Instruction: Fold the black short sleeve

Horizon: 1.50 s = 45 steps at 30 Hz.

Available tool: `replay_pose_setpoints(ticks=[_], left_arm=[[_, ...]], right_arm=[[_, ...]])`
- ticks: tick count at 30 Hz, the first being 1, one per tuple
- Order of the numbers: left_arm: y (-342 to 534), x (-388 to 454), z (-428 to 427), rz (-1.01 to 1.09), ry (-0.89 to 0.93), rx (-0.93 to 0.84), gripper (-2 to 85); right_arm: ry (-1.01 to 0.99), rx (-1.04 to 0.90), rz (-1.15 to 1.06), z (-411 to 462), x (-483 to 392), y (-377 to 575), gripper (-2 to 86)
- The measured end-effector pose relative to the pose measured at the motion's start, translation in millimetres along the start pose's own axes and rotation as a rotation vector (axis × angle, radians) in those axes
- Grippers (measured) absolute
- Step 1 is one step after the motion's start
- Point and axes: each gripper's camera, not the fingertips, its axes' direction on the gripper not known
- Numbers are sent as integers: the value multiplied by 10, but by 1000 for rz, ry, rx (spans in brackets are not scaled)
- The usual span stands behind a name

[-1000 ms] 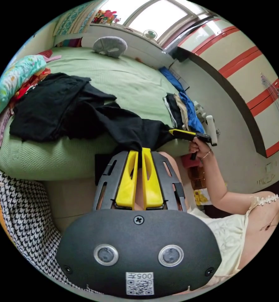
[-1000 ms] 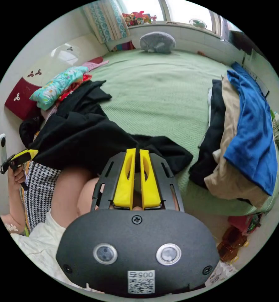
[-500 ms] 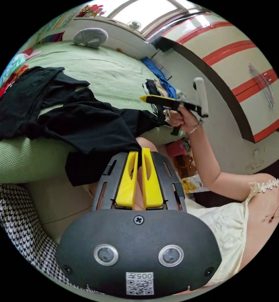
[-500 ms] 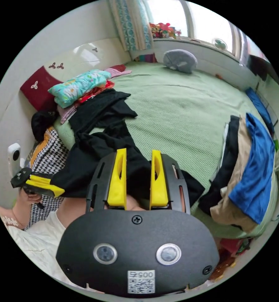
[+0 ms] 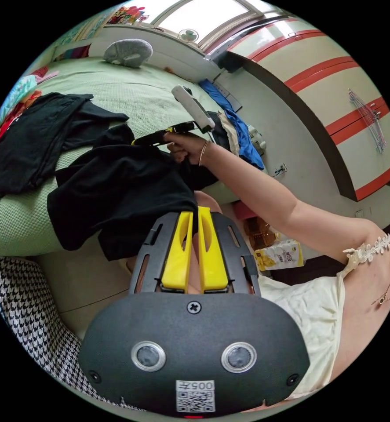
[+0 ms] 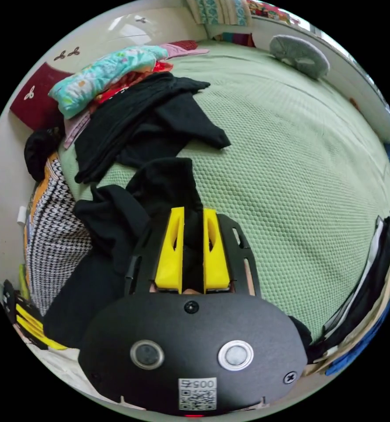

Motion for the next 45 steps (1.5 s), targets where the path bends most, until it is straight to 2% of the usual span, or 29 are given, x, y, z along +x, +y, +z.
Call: replay_pose_setpoints(ticks=[3,6,11,15,18,20,24,28,33,40,42,45], left_arm=[[-41,-29,-113,-11,32,27,6],[-149,27,-291,34,27,55,5],[-526,159,-686,157,-99,145,8],[-971,99,-903,203,-185,238,15],[-1402,-124,-908,160,-291,280,29],[-1667,-408,-805,60,-317,226,56],[-1660,-710,-677,-27,-259,168,88],[-1382,-813,-622,-67,-285,145,92],[-1174,-933,-418,-116,-284,39,111],[-1175,-985,-26,-139,-363,-44,136],[-1233,-969,20,-144,-404,-72,126],[-1319,-912,-42,-151,-414,-90,67]], right_arm=[[-47,55,9,-230,32,80,-9],[-82,219,110,-806,264,129,-13],[115,465,215,-2071,809,-39,-15],[342,540,308,-2723,1184,-328,-13],[432,505,453,-2951,1558,-509,1],[341,439,515,-2902,1796,-435,30],[194,441,409,-2632,1738,21,67],[195,250,296,-2062,1503,705,92],[122,153,370,-1639,1475,1349,107],[204,96,518,-1420,1499,1622,91],[288,81,494,-1449,1430,1642,54],[237,61,422,-1614,1340,1711,-6]])
